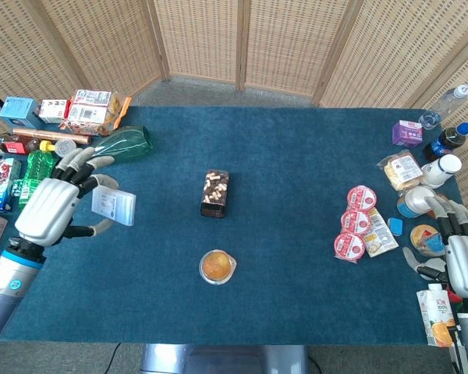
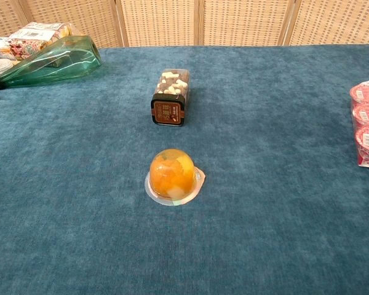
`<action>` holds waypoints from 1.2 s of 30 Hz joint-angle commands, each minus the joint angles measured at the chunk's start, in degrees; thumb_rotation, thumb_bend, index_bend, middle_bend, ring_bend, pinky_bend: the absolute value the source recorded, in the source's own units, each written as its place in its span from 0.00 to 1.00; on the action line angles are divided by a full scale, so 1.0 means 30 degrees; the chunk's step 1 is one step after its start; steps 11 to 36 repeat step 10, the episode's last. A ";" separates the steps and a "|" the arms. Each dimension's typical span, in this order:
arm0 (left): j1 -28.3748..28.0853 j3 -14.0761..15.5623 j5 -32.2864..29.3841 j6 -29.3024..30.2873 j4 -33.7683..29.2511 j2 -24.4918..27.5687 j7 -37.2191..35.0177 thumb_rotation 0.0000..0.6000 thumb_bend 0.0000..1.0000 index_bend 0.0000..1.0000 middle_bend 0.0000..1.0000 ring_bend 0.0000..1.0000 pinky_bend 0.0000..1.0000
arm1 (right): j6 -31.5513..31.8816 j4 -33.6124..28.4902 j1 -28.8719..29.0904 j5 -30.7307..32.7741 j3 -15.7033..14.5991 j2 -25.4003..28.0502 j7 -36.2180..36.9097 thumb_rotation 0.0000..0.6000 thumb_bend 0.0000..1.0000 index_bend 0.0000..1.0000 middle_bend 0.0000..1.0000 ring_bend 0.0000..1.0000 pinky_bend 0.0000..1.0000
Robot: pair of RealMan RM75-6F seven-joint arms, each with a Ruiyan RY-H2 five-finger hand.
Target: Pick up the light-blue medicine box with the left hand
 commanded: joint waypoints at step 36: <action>0.0251 -0.0471 -0.0066 0.0067 0.0160 0.0791 -0.1383 1.00 0.27 0.64 0.20 0.00 0.00 | -0.0542 -0.0067 0.0390 0.0342 0.0128 -0.0192 -0.0376 0.83 0.32 0.00 0.00 0.00 0.00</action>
